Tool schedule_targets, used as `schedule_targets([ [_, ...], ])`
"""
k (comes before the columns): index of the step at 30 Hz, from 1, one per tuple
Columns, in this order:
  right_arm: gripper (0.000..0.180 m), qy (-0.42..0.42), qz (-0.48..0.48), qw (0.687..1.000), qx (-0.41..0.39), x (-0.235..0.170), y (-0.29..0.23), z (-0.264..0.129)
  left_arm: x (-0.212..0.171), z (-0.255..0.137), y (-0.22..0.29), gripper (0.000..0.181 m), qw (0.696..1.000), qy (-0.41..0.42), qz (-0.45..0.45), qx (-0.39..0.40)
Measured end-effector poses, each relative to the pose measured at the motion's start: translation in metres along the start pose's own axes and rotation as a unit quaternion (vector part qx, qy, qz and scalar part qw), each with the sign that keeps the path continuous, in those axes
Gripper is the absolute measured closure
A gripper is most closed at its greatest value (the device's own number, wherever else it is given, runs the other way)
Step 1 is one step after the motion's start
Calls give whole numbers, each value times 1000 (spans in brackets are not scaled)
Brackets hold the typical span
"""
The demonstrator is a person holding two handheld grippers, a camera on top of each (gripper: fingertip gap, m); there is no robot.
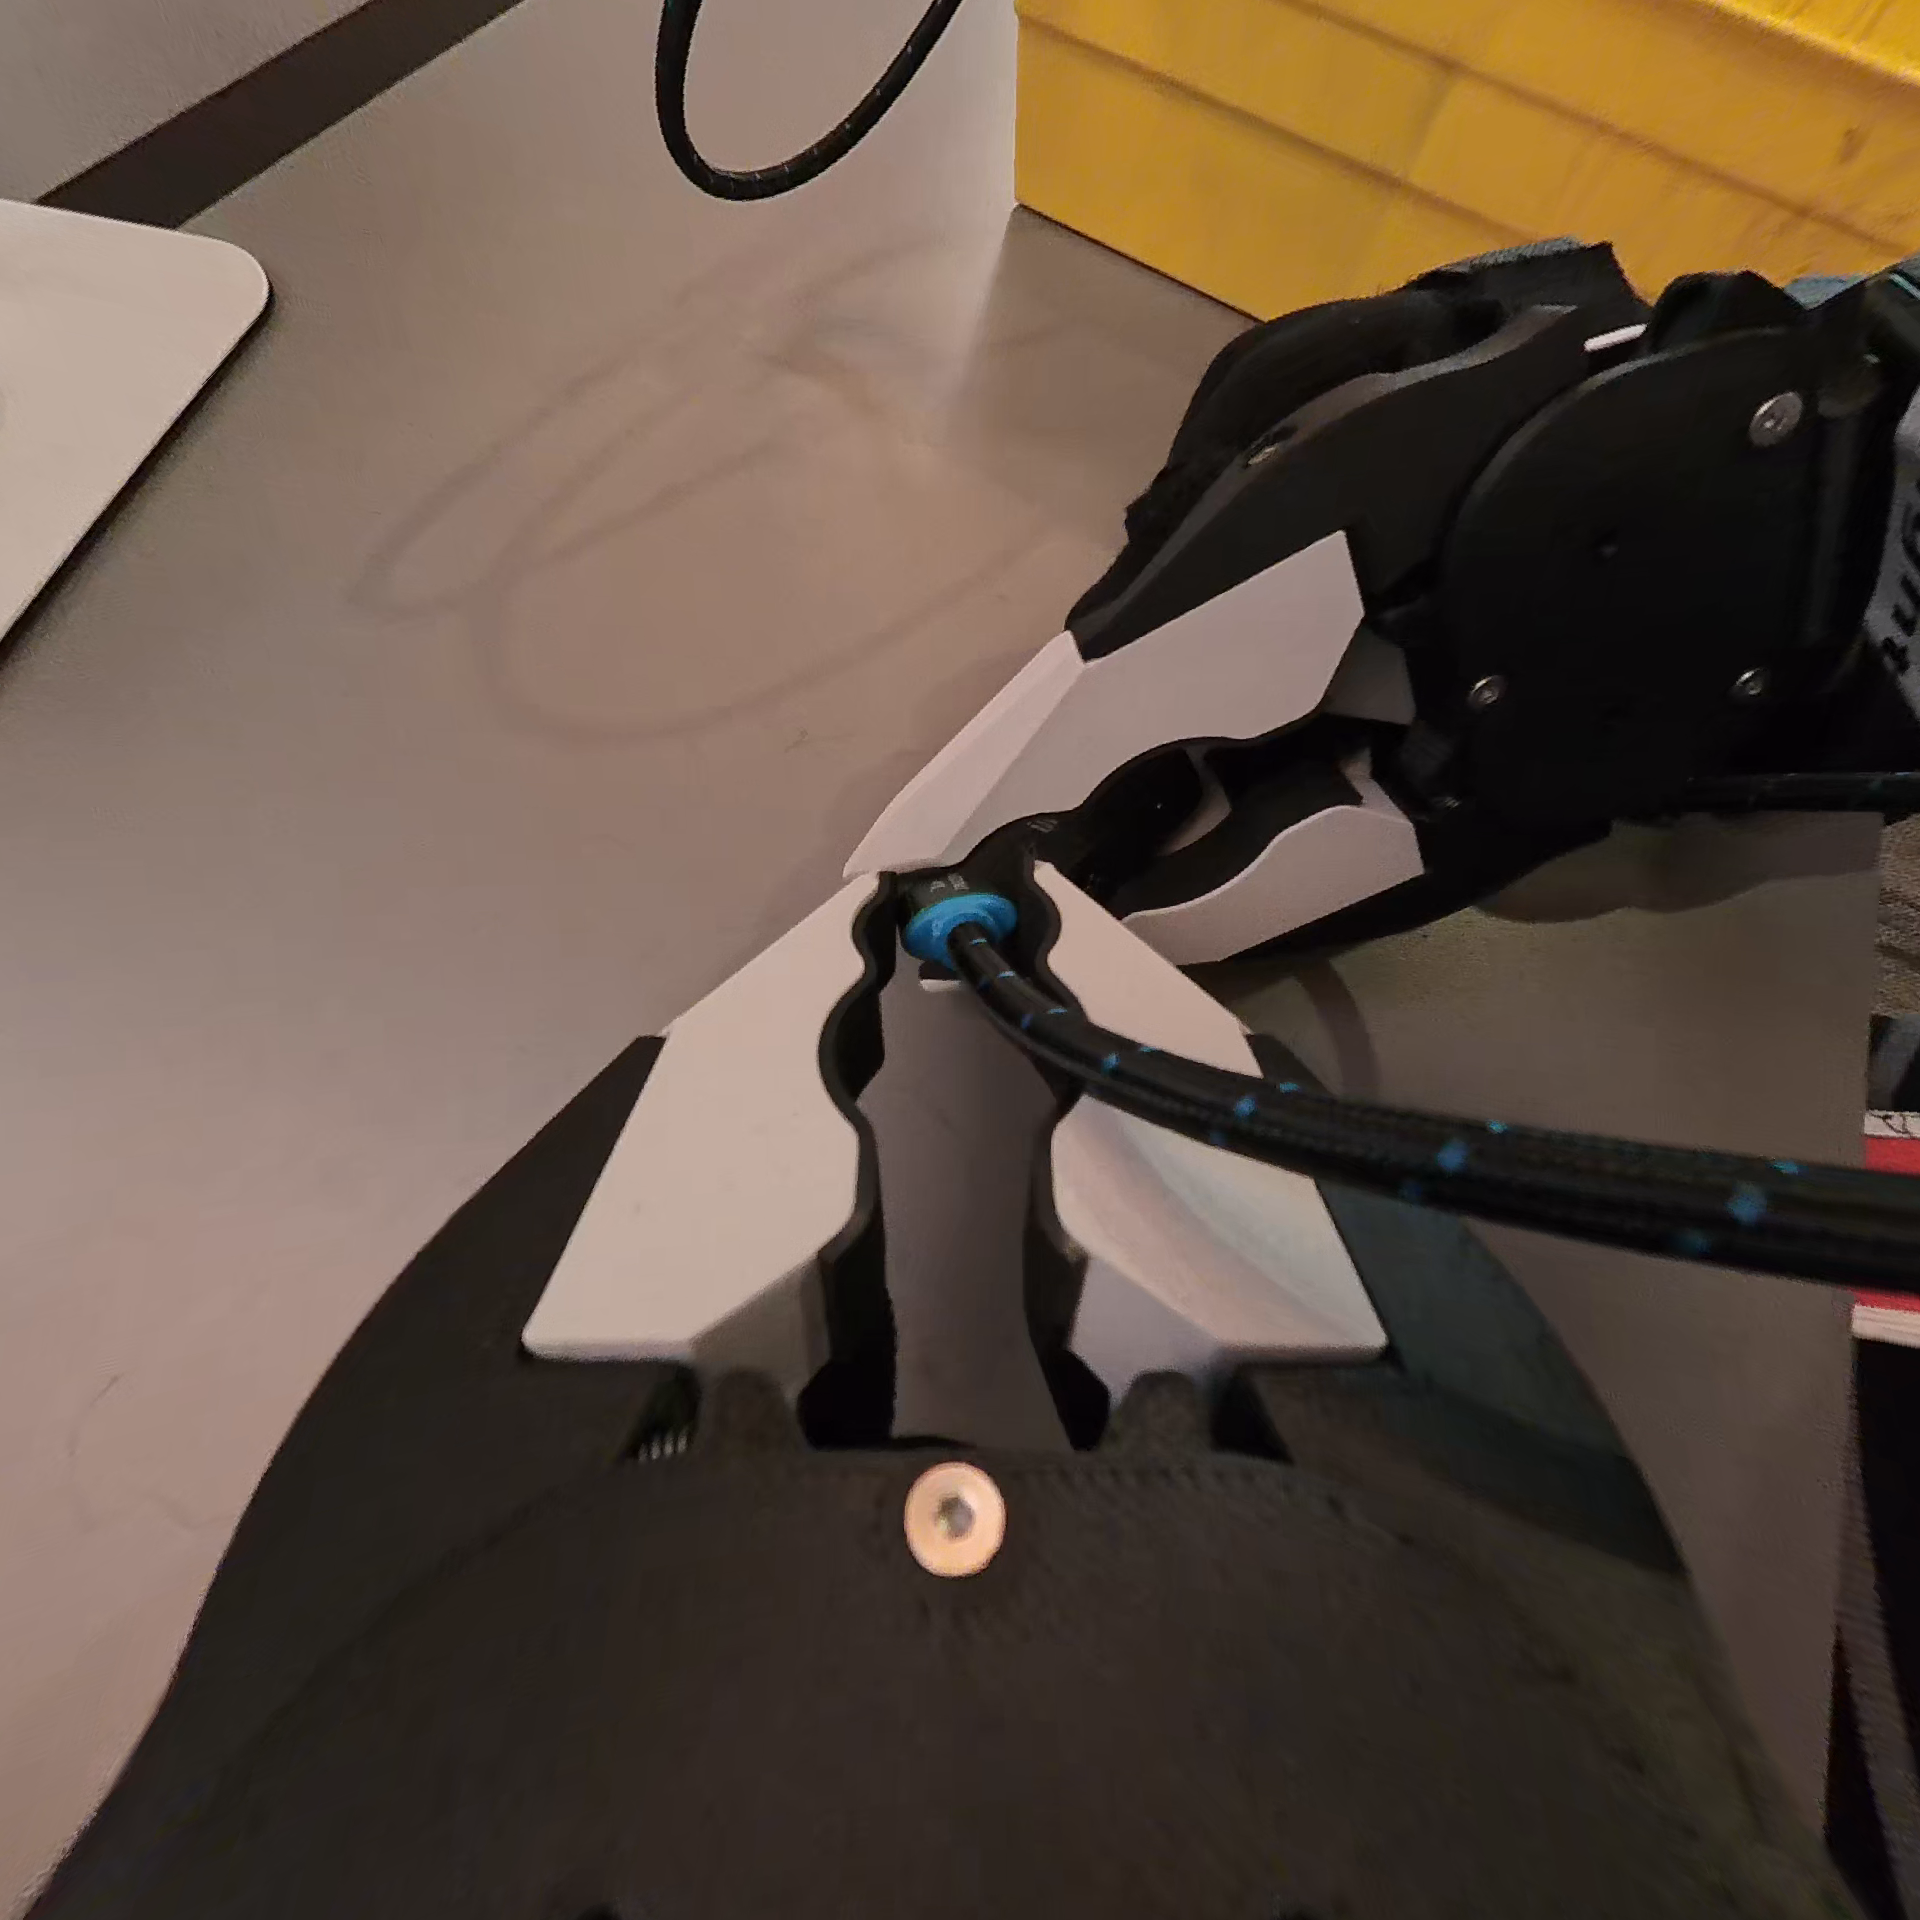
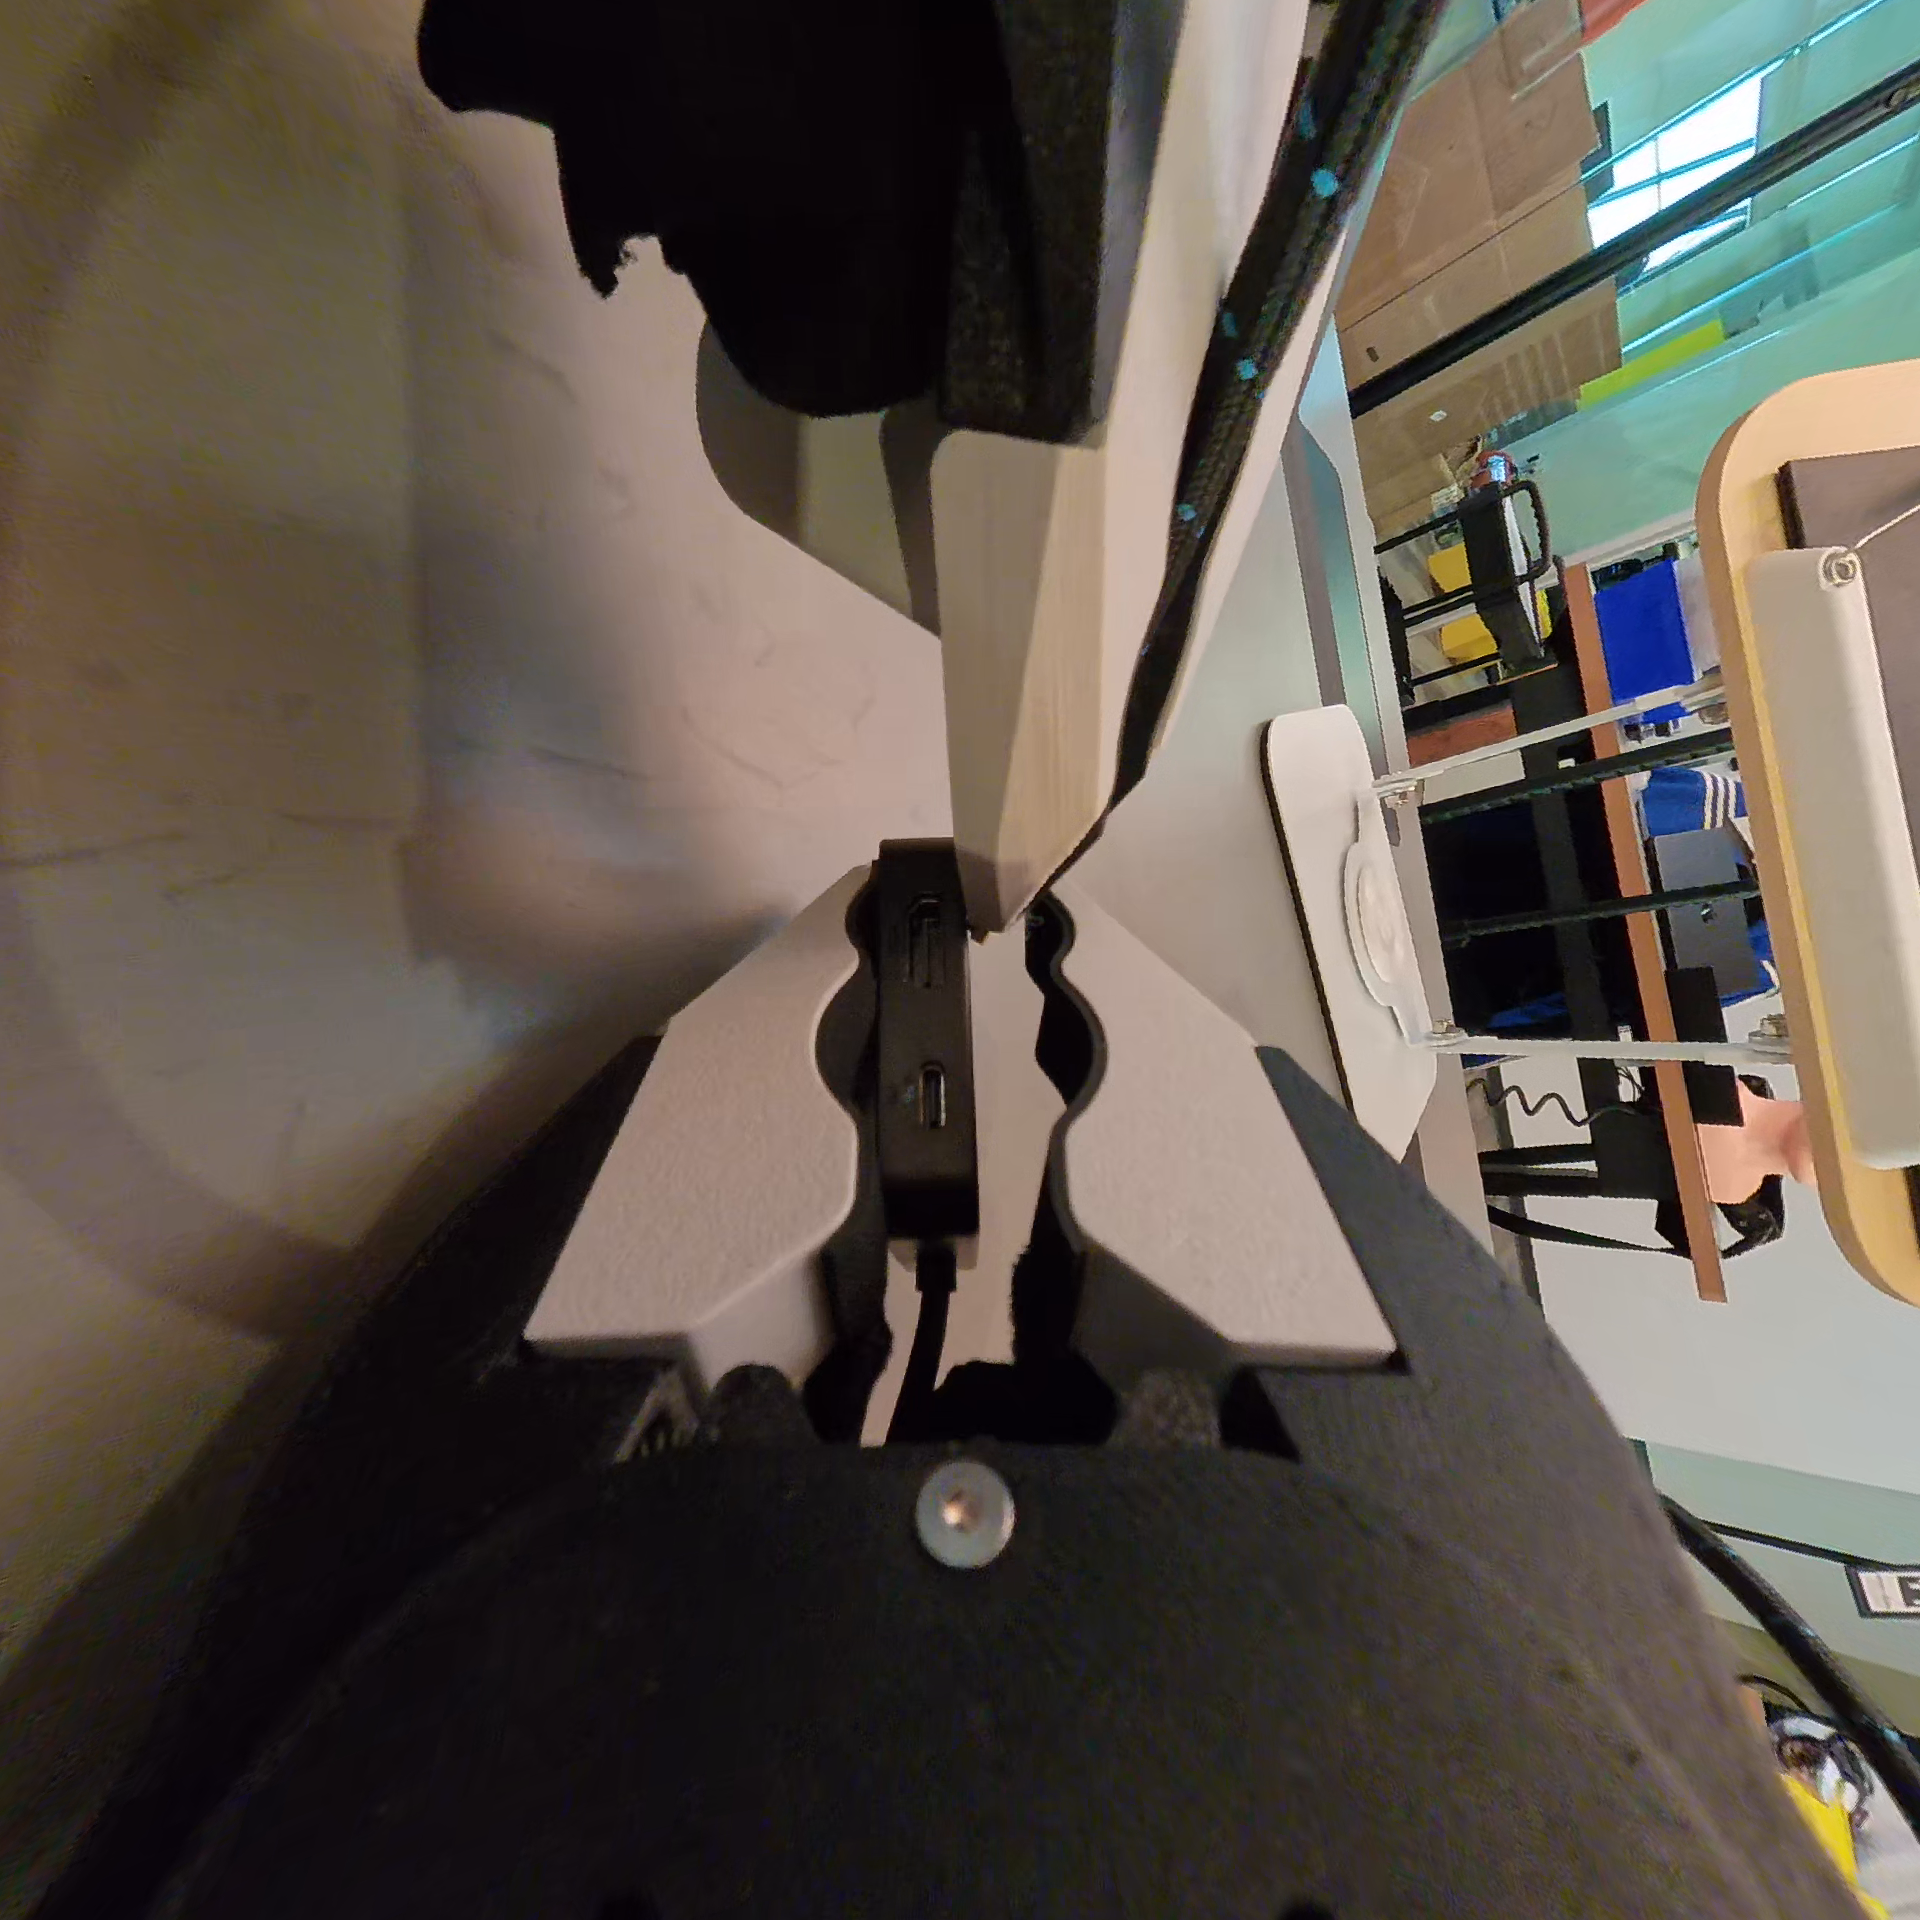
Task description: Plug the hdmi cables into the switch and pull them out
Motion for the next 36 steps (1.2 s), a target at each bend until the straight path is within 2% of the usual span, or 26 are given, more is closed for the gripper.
schedule_targets([
  [18,148,-13,49,999,19,-5,2,1,-7,-10,-8,161,996,51,-79,1],
  [22,169,-16,53,998,40,-5,-3,-2,-7,-13,-9,162,994,61,-88,1],
  [29,170,-17,70,996,46,-1,-2,-5,-6,-27,-13,162,993,76,-95,5],
  [36,170,-35,99,991,85,11,5,-12,-4,-42,-10,162,992,82,-94,-10],
])
Point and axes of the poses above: each gripper's, where its closed fingertips meet, z out along the fingers, x out of its top, y = z × x across the jaws, the point moved 3 cm from there along -z, back along the fingers, and after that the axes turned 9 degrees about -x, right-handed, at the moved point
